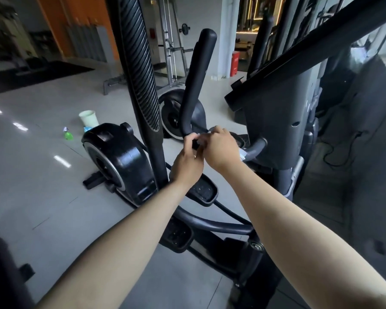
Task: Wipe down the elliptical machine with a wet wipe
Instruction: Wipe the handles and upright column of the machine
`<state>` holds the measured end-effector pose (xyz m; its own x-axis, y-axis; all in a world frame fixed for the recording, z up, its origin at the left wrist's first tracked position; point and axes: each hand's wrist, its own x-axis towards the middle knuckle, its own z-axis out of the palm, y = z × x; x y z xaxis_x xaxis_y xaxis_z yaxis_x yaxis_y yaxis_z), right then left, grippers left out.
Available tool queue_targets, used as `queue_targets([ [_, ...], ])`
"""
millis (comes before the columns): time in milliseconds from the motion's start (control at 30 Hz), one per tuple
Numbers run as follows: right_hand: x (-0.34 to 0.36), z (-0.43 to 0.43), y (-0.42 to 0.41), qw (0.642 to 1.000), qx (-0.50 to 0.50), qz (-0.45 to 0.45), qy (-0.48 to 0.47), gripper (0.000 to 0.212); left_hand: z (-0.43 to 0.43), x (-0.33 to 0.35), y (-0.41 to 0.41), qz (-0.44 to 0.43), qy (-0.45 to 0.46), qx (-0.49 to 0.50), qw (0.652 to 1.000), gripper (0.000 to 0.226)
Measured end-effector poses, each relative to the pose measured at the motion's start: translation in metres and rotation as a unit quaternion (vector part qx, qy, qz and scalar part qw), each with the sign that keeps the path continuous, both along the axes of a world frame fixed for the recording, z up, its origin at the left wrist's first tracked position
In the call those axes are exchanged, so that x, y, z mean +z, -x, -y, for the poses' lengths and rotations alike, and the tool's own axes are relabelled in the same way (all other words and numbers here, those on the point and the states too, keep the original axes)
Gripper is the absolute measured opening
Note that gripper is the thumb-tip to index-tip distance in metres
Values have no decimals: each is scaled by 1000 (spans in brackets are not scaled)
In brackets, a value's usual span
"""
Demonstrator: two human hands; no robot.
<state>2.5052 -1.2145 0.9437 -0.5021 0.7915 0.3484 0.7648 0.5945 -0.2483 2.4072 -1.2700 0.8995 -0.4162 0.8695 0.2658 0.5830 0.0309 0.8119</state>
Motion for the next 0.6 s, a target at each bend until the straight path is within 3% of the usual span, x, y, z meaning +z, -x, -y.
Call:
queue_targets([
  [67,-8,0,-9,1000,1,4,-13,31,-1,-2,-4,-3,7,6,1000,18],
  [200,-29,5,-42,995,-69,-24,-63,28,-5,-3,-11,-99,29,29,994,31],
  [333,-28,2,-67,991,-116,-46,-49,25,-6,-8,-20,-71,33,59,995,34],
  [400,-21,-2,-60,995,-88,-39,-34,29,-6,-10,-25,-57,26,68,996,31],
  [500,-7,-1,-34,999,18,-42,-8,54,-5,-8,-31,-60,27,76,995,30],
  [600,-8,1,-29,999,45,13,-15,43,-1,-3,-35,-90,36,91,991,38],
])
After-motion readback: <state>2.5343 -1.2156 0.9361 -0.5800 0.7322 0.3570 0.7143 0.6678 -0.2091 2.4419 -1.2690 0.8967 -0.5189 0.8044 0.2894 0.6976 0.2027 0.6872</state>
